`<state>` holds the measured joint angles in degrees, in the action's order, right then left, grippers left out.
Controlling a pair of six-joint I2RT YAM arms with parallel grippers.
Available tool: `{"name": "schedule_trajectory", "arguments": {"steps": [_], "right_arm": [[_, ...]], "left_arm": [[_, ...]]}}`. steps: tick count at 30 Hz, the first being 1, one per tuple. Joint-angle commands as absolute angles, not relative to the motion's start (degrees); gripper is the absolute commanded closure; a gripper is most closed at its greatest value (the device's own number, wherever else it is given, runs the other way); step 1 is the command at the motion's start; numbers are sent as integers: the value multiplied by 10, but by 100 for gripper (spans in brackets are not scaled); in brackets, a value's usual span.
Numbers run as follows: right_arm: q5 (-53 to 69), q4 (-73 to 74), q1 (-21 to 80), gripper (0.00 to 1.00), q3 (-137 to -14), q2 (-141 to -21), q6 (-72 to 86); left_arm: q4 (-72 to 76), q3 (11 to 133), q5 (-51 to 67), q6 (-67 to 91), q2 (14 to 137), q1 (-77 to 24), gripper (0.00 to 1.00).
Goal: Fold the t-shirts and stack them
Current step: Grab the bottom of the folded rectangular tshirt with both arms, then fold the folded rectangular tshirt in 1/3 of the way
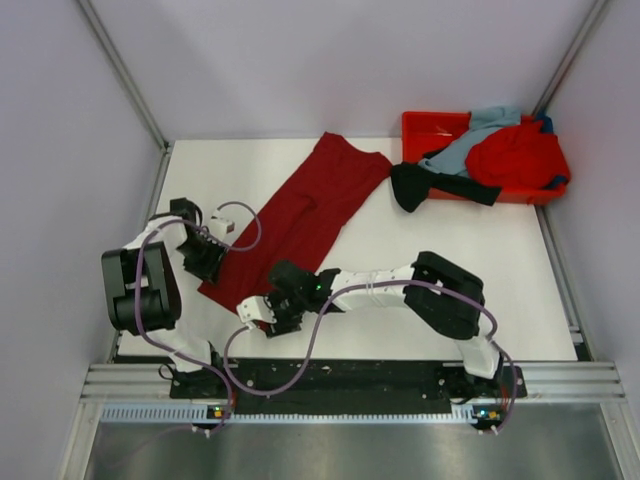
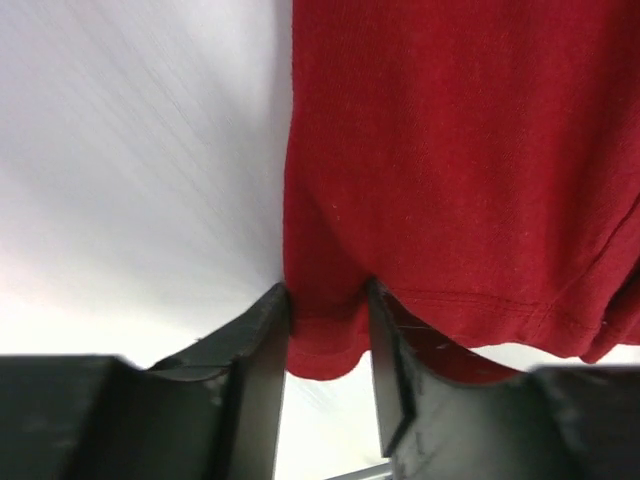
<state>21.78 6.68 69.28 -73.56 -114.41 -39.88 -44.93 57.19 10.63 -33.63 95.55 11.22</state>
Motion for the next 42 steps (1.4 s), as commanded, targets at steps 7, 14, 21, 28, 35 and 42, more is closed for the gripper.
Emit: {"name": "schedule_trajectory", "arguments": {"steps": [7, 14, 21, 28, 35, 42], "right_arm": [[233, 141, 722, 72, -795, -1208, -421], [281, 137, 734, 100, -769, -1157, -378], [330, 96, 747, 100, -727, -1067, -270], [327, 57, 717, 100, -686, -1007, -211], [319, 14, 612, 100, -676, -996, -101], [303, -20, 476, 100, -681, -1027, -15]], "left_arm": [[-428, 539, 134, -348, 965, 116, 100], [-484, 511, 120, -374, 887, 136, 100], [-589, 498, 103, -428, 767, 142, 100], [-656, 576, 129, -432, 774, 115, 100], [-656, 727, 123, -396, 893, 33, 100], [-676, 955, 133, -324, 1069, 4, 100]]}}
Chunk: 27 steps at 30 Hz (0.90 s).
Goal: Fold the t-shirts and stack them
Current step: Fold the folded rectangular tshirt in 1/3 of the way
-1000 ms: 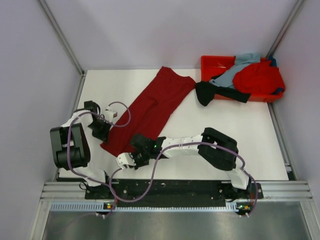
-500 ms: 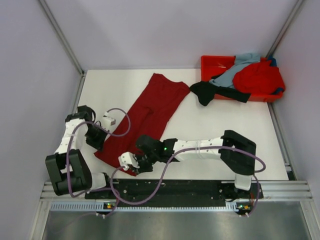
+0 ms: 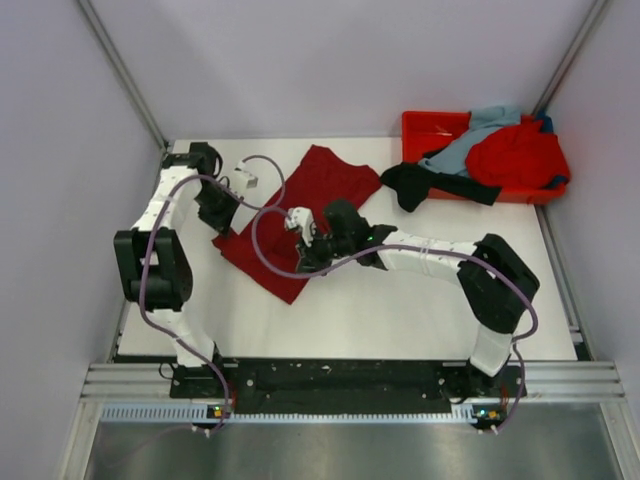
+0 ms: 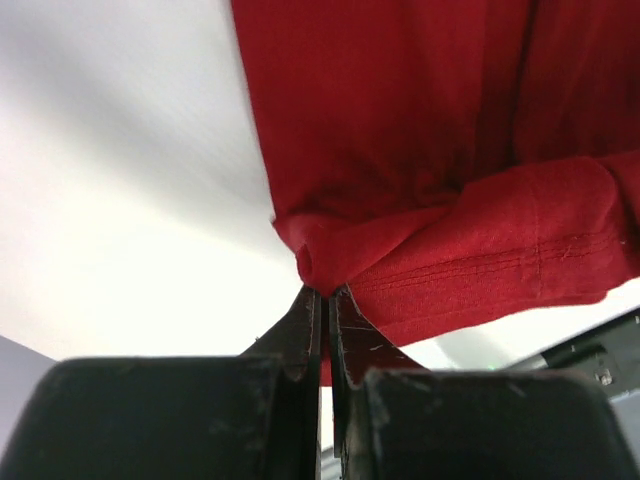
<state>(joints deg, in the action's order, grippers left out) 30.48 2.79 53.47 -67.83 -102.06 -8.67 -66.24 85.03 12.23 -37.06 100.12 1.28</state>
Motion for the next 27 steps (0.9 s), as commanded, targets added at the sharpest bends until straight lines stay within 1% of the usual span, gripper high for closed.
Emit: {"name": "schedule_trajectory", "arguments": {"steps": [1, 3, 8, 12, 22, 27], "right_arm": [[307, -27, 455, 100, -685, -1035, -5], [305, -39, 425, 100, -694, -1050, 30], [309, -44, 378, 100, -721, -1099, 57], [300, -52, 348, 100, -733, -1119, 93], [306, -61, 323, 100, -738, -1128, 112], [305, -47, 317, 100, -778, -1160, 119]], "left_arm": [[-681, 988, 137, -316, 1091, -21, 100], [-687, 1046, 146, -304, 1133, -37, 100], [-686, 1177, 142, -285, 1227, -72, 100], [-662, 1248, 135, -269, 1274, -87, 100], [-595, 1275, 102, -235, 1322, -103, 100], [-579, 1274, 89, -223, 1338, -103, 100]]}}
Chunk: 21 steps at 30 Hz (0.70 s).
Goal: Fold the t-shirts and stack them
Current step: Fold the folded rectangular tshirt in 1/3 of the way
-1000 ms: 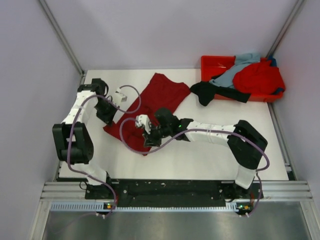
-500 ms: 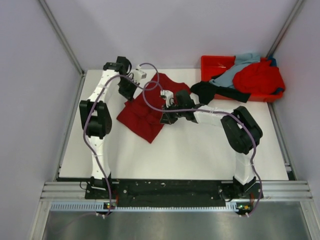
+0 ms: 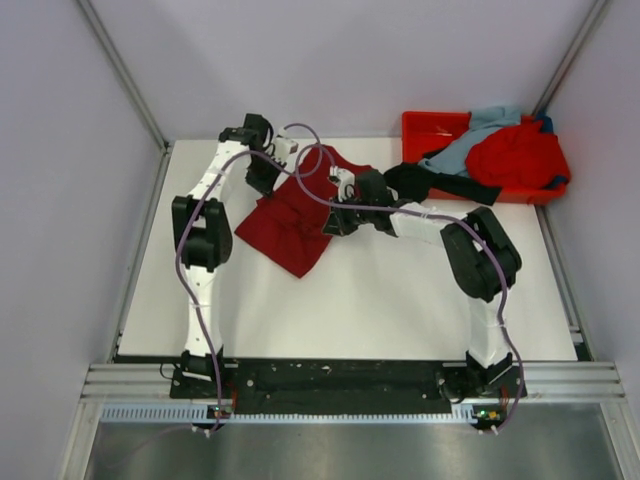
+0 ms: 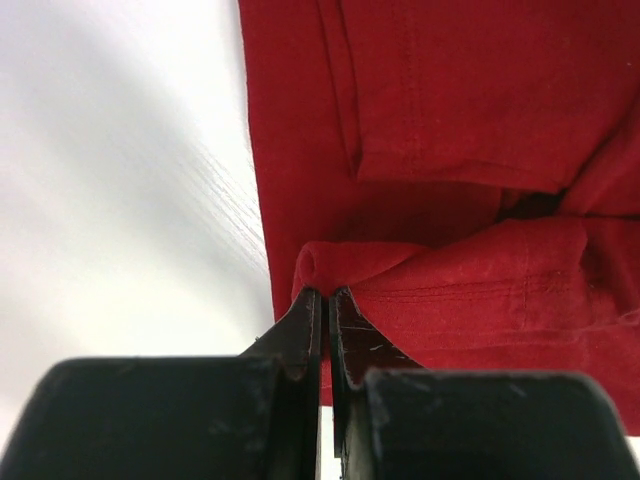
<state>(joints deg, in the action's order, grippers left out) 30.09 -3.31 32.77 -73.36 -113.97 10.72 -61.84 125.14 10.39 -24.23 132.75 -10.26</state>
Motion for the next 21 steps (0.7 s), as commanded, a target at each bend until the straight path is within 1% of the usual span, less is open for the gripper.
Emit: {"name": "schedule_trajectory", "arguments": {"steps": [1, 5, 11, 13, 15, 16, 17, 18, 19, 20, 21], "right_arm": [[303, -47, 312, 100, -781, -1165, 126], [307, -68, 298, 100, -782, -1168, 149], [292, -50, 283, 100, -806, -1191, 165], [280, -48, 274, 99, -812, -1199, 178], [259, -26, 265, 91, -830, -1211, 184], [251, -15, 258, 90, -843, -1217, 188], [244, -4, 248, 89, -858, -1225, 195], [236, 13, 237, 87, -873, -1232, 201], [231, 23, 227, 81, -885, -1238, 215], [228, 34, 215, 79, -895, -1241, 221], [228, 44, 204, 78, -907, -1241, 222]], "left_arm": [[-577, 1274, 90, -221, 1340, -103, 100], [-570, 1274, 97, -208, 1347, -104, 100], [-556, 1274, 91, -190, 1354, -104, 99], [-549, 1274, 88, -184, 1353, -104, 86], [-535, 1274, 81, -174, 1345, -103, 66], [-525, 1274, 67, -165, 1340, -102, 58], [-514, 1274, 55, -165, 1333, -100, 47], [-499, 1274, 41, -165, 1325, -98, 37], [-489, 1274, 29, -164, 1315, -94, 26], [-480, 1274, 23, -165, 1304, -88, 16], [-474, 1274, 21, -169, 1296, -82, 13]]}}
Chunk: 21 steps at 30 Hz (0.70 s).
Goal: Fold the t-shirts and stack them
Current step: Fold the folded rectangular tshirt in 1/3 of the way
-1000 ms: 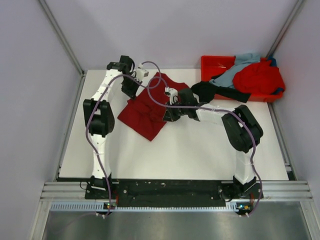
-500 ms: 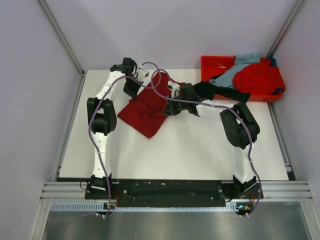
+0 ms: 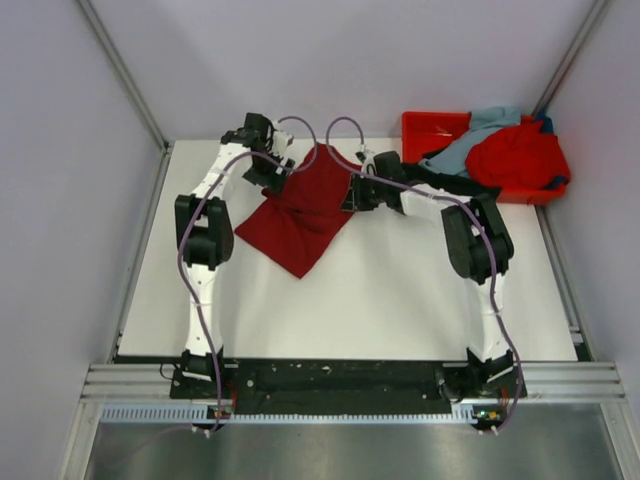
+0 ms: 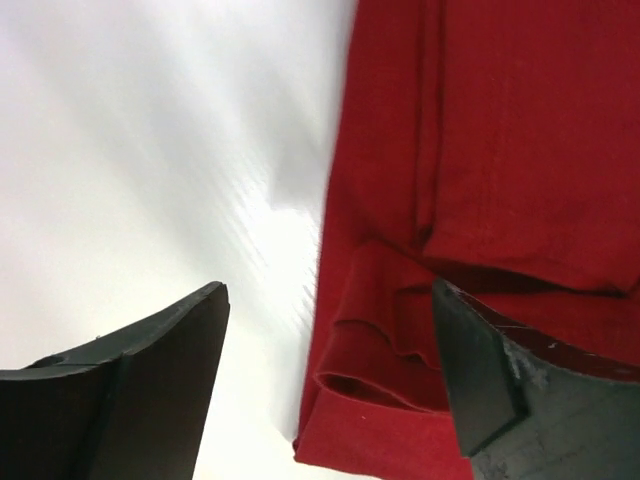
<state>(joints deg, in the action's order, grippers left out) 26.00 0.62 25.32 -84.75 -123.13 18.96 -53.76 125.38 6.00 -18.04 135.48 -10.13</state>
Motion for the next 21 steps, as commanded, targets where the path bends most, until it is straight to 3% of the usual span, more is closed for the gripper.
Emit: {"name": "schedule_trajectory", "arguments": {"steps": [1, 6, 11, 14, 21], "right_arm": [[227, 57, 200, 75, -911, -1235, 216], [228, 69, 231, 65, -841, -1142, 116], [187, -28, 365, 55, -682, -1016, -96], [164, -30, 460, 42, -655, -1007, -203], [80, 22, 571, 40, -723, -1099, -303]], "left_arm": [[-473, 1274, 19, -172, 1286, -75, 12], [-480, 1166, 122, -233, 1193, -40, 14], [-459, 986, 191, -356, 1078, -14, 22], [-446, 919, 199, -390, 1056, -10, 21], [-519, 991, 158, -302, 1177, -4, 20]]}}
